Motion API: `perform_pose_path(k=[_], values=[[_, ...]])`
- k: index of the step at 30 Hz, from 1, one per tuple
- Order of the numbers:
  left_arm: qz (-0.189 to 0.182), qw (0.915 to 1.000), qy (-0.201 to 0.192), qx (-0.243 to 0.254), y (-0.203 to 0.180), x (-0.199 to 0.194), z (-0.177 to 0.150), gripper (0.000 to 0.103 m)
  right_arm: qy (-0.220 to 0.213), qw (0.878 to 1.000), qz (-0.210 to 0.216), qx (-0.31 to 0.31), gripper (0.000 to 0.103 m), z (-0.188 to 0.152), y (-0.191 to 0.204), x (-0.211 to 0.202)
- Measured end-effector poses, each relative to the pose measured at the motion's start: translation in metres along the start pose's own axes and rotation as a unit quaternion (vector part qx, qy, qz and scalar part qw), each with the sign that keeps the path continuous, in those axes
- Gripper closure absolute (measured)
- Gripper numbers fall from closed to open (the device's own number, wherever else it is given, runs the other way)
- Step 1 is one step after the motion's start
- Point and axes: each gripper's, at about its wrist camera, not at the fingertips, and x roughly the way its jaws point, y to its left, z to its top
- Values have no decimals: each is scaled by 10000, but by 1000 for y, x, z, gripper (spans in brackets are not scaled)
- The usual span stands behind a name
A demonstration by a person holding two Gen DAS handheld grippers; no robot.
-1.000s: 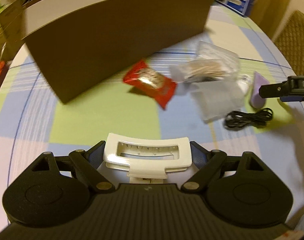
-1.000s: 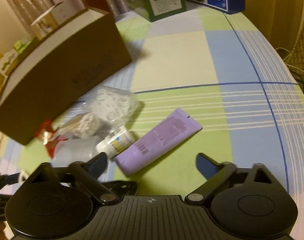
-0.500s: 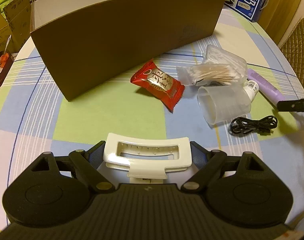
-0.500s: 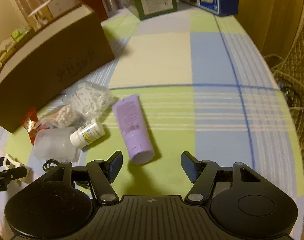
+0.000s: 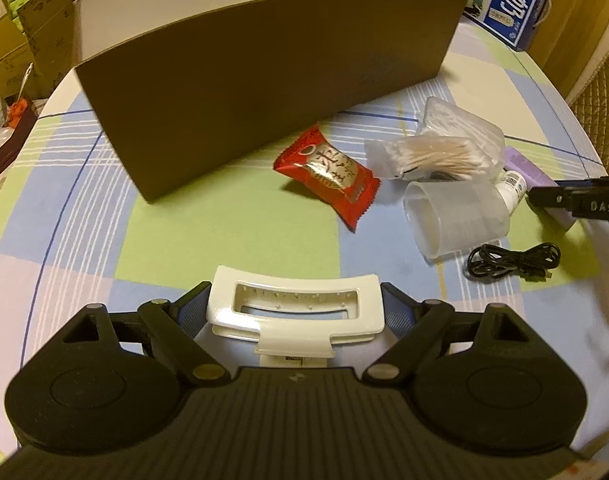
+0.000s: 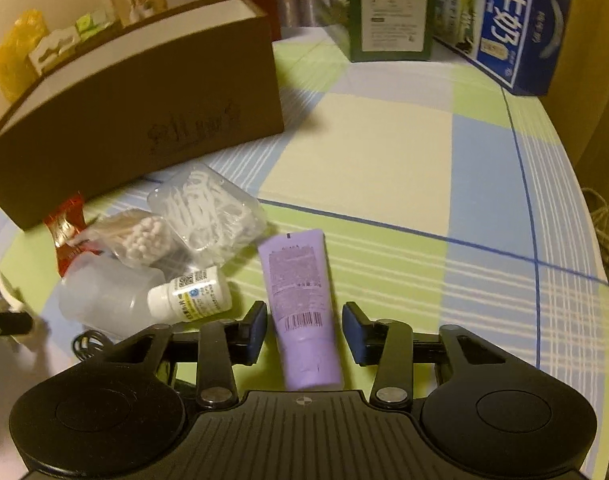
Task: Organize objects
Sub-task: 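Grasp lavender tube with right tool while left tool holds white clip, then carry white clip in left tool and lavender tube in right tool into brown box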
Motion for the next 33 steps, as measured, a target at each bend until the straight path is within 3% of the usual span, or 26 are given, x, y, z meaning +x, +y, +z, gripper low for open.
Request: perform_pose_path(k=[3,6,18,25,33], values=[[41,9999,2,-91,3,-2,0,18,-41,9997,-12,-258,72,-2,3,2],[64,9999,-20,-121,4,-6,0,18,-9,9991,-28,-422,73,-4,5,1],[-9,9996,-265,-46,-5,-35,11,18,-253,9992,272,111,73,0,-9,-52],[-94,9977,-665,133,-11,-65,36,18,-530,9966,635,16,73,25,6,-78],[-39,9937,-1093,232,-1,-88,78,18,-904,9891,1147,-209,73,75,43,-84]])
